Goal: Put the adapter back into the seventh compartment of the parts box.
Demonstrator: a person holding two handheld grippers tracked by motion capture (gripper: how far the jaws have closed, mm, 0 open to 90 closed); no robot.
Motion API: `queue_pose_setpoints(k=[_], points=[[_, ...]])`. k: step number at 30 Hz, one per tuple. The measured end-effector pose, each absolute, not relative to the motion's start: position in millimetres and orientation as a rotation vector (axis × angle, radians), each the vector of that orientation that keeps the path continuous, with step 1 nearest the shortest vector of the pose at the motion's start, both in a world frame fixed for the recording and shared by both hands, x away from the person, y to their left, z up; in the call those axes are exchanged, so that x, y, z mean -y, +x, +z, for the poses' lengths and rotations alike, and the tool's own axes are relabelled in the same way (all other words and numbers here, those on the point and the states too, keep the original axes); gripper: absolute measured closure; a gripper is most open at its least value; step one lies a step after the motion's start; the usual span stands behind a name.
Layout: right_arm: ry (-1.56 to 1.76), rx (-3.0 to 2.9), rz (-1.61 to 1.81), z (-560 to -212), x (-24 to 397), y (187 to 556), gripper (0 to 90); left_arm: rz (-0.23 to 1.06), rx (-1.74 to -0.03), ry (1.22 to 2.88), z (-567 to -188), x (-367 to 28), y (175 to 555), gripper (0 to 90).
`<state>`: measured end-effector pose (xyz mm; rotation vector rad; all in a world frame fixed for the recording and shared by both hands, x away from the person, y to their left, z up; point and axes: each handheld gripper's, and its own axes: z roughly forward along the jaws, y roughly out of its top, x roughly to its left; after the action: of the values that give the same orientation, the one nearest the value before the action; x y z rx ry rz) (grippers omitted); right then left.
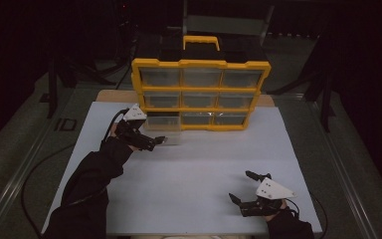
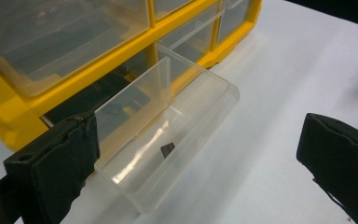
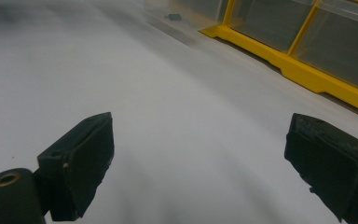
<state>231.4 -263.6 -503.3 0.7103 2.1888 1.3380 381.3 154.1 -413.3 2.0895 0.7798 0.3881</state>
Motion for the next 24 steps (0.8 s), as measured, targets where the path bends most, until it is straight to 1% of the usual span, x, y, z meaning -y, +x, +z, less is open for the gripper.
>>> queue_pose_setpoints(k=[4, 8, 14, 24], points=[[0.714, -2.194, 1.338, -503, 264, 232, 8.2, 0.365, -0.764, 2.082, -414, -158, 375, 0.0], [0.716, -2.191, 1.34, -503, 264, 232, 8.2, 0.382, -0.763, 2.072, -414, -162, 367, 0.0], [0.72, -2.188, 1.341, -503, 264, 231, 8.2, 0.362, -0.758, 2.057, -417, -170, 355, 0.0], [0.718, -2.188, 1.346, -503, 264, 231, 8.2, 0.384, -0.785, 2.032, -429, -182, 338, 0.0]])
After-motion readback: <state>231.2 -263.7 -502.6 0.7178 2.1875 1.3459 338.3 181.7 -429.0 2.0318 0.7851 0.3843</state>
